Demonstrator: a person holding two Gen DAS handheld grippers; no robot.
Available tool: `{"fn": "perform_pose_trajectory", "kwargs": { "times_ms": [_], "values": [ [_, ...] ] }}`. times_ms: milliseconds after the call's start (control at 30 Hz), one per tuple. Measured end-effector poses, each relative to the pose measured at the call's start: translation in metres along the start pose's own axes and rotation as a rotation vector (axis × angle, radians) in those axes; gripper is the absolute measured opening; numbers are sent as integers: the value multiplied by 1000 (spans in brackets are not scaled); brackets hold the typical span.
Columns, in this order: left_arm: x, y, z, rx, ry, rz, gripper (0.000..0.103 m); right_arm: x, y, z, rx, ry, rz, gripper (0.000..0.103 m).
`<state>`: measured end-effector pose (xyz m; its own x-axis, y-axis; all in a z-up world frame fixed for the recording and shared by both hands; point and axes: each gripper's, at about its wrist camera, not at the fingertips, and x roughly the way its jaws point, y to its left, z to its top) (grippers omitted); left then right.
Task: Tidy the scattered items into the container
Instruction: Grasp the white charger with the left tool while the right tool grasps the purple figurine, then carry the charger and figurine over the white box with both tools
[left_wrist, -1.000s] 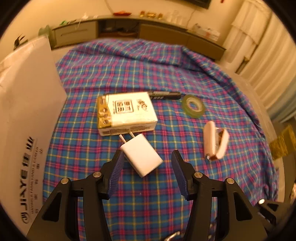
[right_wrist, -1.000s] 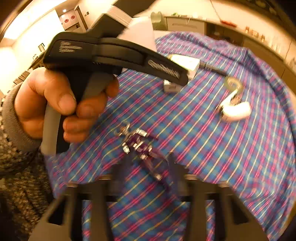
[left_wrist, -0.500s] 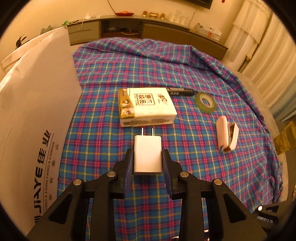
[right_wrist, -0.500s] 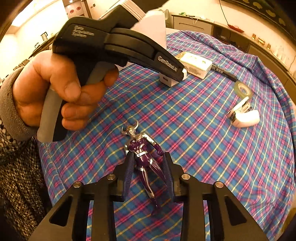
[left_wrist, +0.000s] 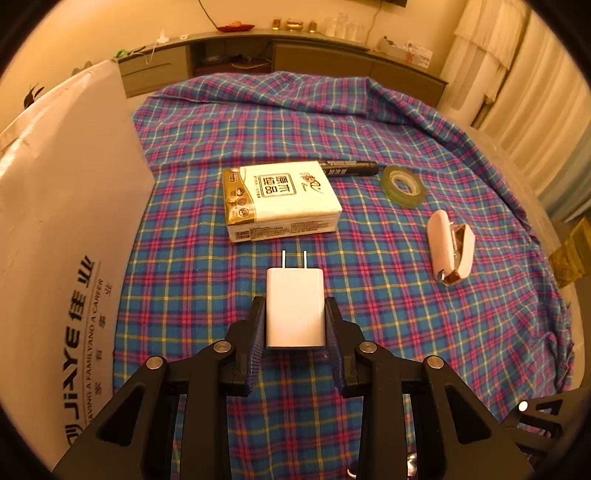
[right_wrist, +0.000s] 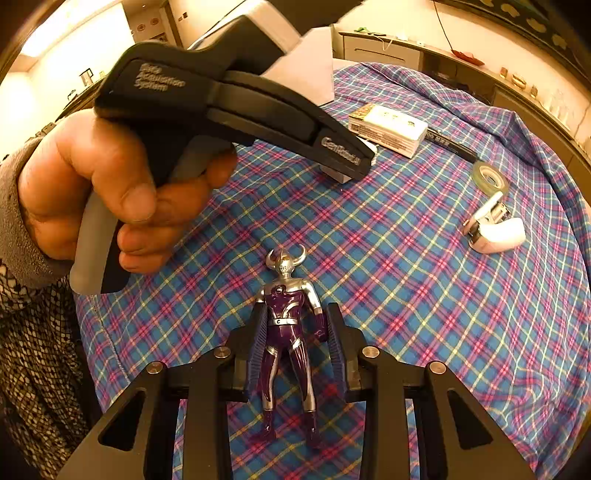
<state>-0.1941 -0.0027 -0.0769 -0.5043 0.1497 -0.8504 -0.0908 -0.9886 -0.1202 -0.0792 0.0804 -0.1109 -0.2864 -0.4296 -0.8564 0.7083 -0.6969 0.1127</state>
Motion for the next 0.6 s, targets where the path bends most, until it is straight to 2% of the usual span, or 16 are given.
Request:
{"fn": "perform_pose_trajectory", "kwargs": {
  "times_ms": [300, 600],
  "values": [
    [-38, 18, -4, -38, -44, -73, 32, -29, 2, 1, 94, -85, 34, 33],
    [-83, 24, -2, -36, -137, -156, 32, -33, -10, 14, 172, -152, 10, 33]
  ]
}}
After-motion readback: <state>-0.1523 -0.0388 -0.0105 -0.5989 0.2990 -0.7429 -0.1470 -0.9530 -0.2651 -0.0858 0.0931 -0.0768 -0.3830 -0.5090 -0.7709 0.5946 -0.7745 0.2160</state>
